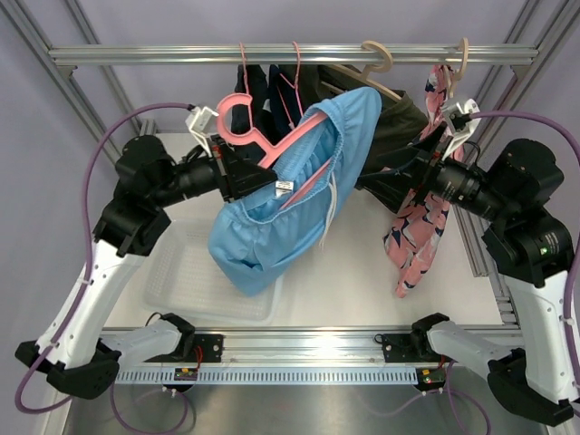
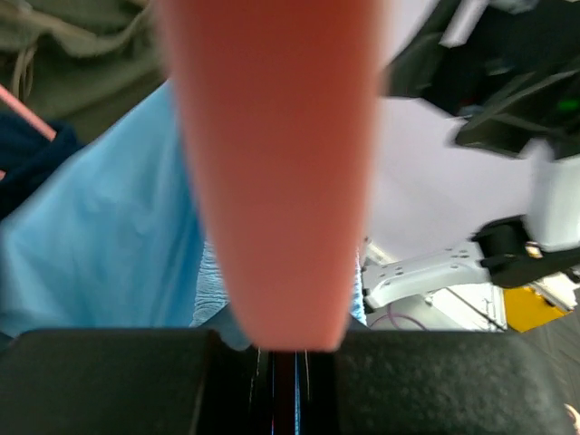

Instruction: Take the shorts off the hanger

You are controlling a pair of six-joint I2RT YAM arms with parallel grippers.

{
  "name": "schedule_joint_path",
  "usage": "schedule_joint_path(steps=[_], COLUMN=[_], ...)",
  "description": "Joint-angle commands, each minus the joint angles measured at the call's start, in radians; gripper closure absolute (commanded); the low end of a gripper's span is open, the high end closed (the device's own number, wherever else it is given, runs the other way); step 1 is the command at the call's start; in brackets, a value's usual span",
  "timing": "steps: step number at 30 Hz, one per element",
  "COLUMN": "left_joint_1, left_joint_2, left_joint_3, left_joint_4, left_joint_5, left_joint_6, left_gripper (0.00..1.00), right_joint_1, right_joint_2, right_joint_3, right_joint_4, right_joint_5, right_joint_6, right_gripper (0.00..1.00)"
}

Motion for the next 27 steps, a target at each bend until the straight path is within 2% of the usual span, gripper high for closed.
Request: schedule_joint_path(steps=[1,8,12,14,17,20,21,23,24,27], left_joint_1=[-0.079,-0.178,-0.205,-0.211,-0.217,-0.224,-0.224,-0.224,-0.224,-0.224], left_joint_2=[0.032,0.102,0.108,0.105,0.101,0.086,0.079,0.072,0.066,0.029], left_joint_3=[0.035,0.030,0.016,0.010,-0.003,-0.022,-0.025,-0.033,-0.031,-0.033], left_joint_4=[0.043,0.003,0.017,0.016,0.008,0.008,0.003,-0.014,-0.032,-0.104], left_joint_5=[-0.133,-0.230,-0.236,-0.234,-0.231,-0.224,-0.222,-0.227,-0.233,-0.254], left_joint_6=[0.083,0.132,0.132,0.132,0.131,0.128,0.129,0.134,0.149,0.195], left_gripper=[1.00,1.00,1.00,1.00,1.00,1.00,1.00,1.00,1.00,1.00], right_joint_1=[0.009,0.009,0.010,0.012,0.027,0.038,0.038,0.038,0.038,0.033], right_joint_2=[-0.006,0.000,0.058,0.092,0.134,0.160,0.163,0.163,0.161,0.151], right_joint_3=[-0.021,-0.111,-0.111,-0.102,-0.084,-0.071,-0.071,-0.059,-0.053,-0.013], right_joint_4=[-0.013,0.002,0.007,0.011,0.025,0.036,0.042,0.045,0.048,0.065], right_joint_5=[0.172,0.358,0.429,0.429,0.439,0.456,0.461,0.475,0.498,0.574], right_joint_6=[0.048,0.090,0.087,0.093,0.082,0.058,0.047,0.033,0.013,-0.042], right_gripper=[0.19,0.16,0.17,0.21,0.35,0.54,0.70,0.95,1.00,1.00])
